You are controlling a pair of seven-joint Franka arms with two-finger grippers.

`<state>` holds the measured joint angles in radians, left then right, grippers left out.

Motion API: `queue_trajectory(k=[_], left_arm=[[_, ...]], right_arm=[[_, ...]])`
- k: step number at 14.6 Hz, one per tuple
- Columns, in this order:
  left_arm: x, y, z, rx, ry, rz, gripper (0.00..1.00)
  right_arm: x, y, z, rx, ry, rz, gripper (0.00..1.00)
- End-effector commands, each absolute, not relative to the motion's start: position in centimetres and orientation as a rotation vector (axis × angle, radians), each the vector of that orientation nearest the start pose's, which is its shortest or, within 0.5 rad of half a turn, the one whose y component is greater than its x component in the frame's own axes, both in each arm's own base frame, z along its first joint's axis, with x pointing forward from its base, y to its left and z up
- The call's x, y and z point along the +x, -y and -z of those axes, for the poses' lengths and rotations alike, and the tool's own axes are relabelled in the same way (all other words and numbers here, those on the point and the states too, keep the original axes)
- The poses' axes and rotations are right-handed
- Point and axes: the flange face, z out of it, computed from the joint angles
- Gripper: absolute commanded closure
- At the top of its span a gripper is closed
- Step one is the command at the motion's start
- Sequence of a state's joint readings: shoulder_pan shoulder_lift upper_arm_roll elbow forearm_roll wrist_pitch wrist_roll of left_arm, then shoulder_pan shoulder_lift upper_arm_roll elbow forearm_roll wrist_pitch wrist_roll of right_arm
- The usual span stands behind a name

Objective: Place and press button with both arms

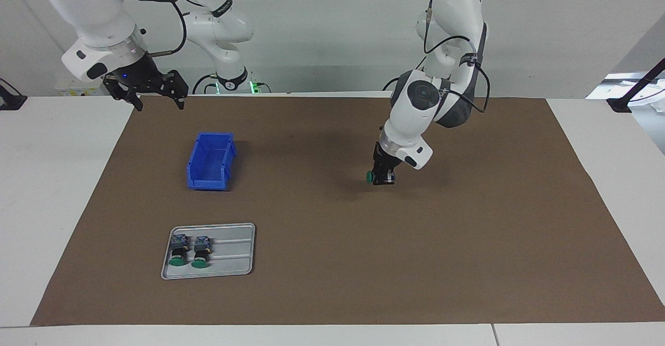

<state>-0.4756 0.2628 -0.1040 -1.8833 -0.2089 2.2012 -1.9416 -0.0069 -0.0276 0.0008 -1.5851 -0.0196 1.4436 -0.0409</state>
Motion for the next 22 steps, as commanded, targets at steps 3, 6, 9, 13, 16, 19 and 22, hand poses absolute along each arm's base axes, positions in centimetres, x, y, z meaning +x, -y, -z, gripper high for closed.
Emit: queue_trajectory(k=[3, 6, 9, 13, 16, 19, 22], left_arm=[[52.7, 30.9, -37.9, -2.455, 2.18, -0.529, 0.91], [53.2, 29.3, -37.7, -2.503, 2.205, -0.704, 0.91], [52.4, 26.7, -36.3, -2.572, 2.205, -0.862, 0.91], [52.6, 24.4, -36.0, -2.593, 2.313, -1.06, 0.91], [51.9, 23.9, -35.3, -2.578, 2.426, -1.198, 0.91], [52.2, 22.4, -33.8, -2.546, 2.48, -1.266, 0.91], [52.1, 22.4, -31.7, -2.537, 2.521, -1.403, 0.91]], right_arm=[[52.6, 0.7, -62.3, -3.145, 0.078, -0.162, 0.01], [52.6, 0.7, -62.3, -3.147, 0.078, -0.163, 0.01], [52.6, 0.7, -62.3, -3.145, 0.078, -0.162, 0.01], [52.6, 0.7, -62.3, -3.147, 0.078, -0.163, 0.01], [52.6, 0.6, -62.3, -3.147, 0.081, -0.163, 0.01], [52.6, 0.7, -62.3, -3.147, 0.078, -0.163, 0.01], [52.6, 0.7, -62.3, -3.147, 0.078, -0.163, 0.01]])
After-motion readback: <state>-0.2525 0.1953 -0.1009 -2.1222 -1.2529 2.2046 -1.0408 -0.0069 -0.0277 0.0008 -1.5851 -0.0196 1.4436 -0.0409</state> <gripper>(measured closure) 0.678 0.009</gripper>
